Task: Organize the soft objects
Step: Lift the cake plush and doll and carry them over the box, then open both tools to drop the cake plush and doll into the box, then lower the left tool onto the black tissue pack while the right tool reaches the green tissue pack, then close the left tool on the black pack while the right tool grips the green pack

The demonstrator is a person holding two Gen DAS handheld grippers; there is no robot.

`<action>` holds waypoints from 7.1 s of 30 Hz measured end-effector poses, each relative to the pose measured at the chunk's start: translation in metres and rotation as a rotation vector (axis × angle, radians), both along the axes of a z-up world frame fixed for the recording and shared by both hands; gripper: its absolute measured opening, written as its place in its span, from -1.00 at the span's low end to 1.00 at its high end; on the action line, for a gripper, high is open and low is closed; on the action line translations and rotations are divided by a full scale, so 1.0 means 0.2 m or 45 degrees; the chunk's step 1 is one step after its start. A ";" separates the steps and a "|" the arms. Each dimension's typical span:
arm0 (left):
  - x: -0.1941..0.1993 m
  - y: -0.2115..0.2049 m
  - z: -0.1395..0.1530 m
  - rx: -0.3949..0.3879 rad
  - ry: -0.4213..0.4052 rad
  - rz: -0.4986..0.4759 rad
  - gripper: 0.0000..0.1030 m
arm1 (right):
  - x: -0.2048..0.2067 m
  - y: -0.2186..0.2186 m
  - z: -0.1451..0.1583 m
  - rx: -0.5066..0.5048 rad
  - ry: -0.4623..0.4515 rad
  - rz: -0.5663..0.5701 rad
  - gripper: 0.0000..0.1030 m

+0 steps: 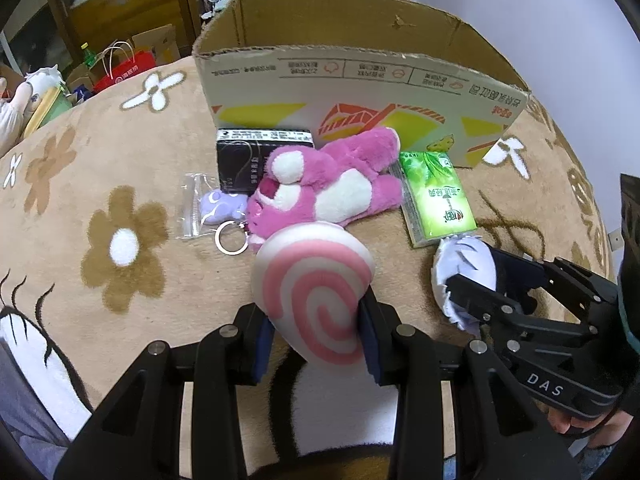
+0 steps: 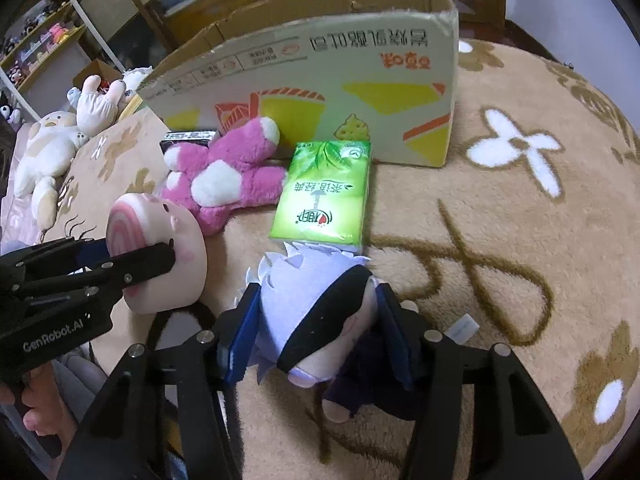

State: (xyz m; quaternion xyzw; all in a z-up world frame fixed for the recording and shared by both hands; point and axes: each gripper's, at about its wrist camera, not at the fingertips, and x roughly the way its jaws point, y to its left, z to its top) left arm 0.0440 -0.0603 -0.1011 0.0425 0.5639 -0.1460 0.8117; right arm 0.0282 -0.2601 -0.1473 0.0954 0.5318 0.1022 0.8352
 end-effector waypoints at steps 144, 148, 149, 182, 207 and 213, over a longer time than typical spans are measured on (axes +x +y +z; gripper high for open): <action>0.35 0.17 0.26 0.072 -0.310 0.082 0.90 | 0.12 0.06 0.28 -0.209 -0.520 -0.119 1.00; 0.40 0.15 0.23 0.063 -0.282 0.083 0.90 | 0.15 0.05 0.25 -0.211 -0.497 -0.128 1.00; 0.41 0.14 0.22 0.062 -0.276 0.083 0.89 | 0.16 0.05 0.24 -0.210 -0.489 -0.129 1.00; 0.56 0.06 -0.11 -0.029 -0.041 0.087 0.38 | 0.32 0.02 -0.04 -0.202 -0.221 -0.124 1.00; 0.45 0.11 -0.01 -0.044 -0.142 0.127 0.30 | 0.23 -0.06 -0.03 -0.189 -0.150 -0.147 0.16; 0.39 0.13 0.06 -0.029 -0.202 0.158 0.30 | 0.19 -0.03 0.02 -0.206 -0.183 -0.155 0.16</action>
